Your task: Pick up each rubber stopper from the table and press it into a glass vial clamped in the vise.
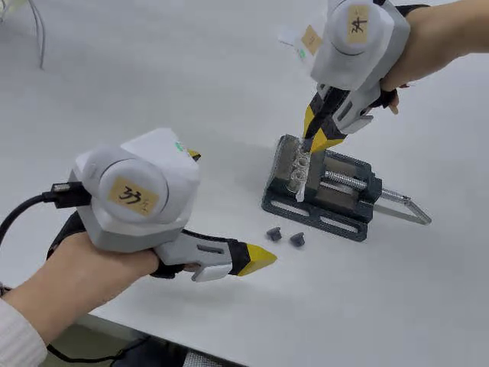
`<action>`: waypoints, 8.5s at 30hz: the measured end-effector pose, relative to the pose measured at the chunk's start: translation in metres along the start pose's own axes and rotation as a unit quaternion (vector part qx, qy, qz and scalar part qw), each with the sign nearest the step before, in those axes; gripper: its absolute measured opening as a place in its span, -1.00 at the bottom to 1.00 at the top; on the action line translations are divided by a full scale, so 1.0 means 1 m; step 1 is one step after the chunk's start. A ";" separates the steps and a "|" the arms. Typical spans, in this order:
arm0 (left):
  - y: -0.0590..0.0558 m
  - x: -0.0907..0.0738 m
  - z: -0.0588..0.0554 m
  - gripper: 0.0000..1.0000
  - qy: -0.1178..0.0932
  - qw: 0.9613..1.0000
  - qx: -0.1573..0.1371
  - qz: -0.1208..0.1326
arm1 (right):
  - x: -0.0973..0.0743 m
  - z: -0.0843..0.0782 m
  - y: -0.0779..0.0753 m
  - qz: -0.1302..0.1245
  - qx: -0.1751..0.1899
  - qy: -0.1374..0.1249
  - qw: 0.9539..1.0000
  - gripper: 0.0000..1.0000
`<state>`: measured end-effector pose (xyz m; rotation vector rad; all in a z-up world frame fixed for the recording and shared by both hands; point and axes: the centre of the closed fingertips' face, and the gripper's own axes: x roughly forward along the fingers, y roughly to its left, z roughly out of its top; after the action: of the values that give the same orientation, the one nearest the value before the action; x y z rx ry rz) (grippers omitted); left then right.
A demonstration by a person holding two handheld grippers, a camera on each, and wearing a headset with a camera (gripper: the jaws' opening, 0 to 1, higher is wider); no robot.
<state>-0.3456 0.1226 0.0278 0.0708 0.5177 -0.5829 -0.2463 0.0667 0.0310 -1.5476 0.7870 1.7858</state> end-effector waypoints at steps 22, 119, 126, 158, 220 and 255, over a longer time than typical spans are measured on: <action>-0.004 0.003 -0.002 0.96 -0.004 1.000 -0.005 -0.005 | 0.006 0.003 0.003 0.019 0.072 0.012 0.997 -0.93; -0.011 0.006 -0.006 0.91 0.005 1.000 -0.006 -0.020 | 0.000 0.003 0.002 -0.015 0.065 -0.031 0.997 -1.00; -0.010 0.007 -0.007 0.90 0.007 1.000 -0.009 -0.021 | 0.000 0.003 0.004 -0.014 0.074 -0.034 0.997 -1.00; 0.005 0.016 -0.009 0.87 0.004 0.999 -0.034 -0.010 | 0.005 -0.002 0.001 0.029 0.087 -0.011 0.996 -1.00; -0.010 -0.004 0.032 0.87 -0.017 1.000 0.006 -0.010 | 0.001 0.002 -0.004 -0.057 0.117 -0.065 0.989 -1.00; -0.011 -0.005 0.035 0.87 -0.021 1.000 0.014 -0.008 | -0.007 0.003 0.036 -0.098 0.144 -0.141 0.975 -0.03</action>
<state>-0.3390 0.1087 0.0619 0.0801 0.4709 -0.6066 -0.2752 0.0463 0.0391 -1.1128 0.6921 1.6176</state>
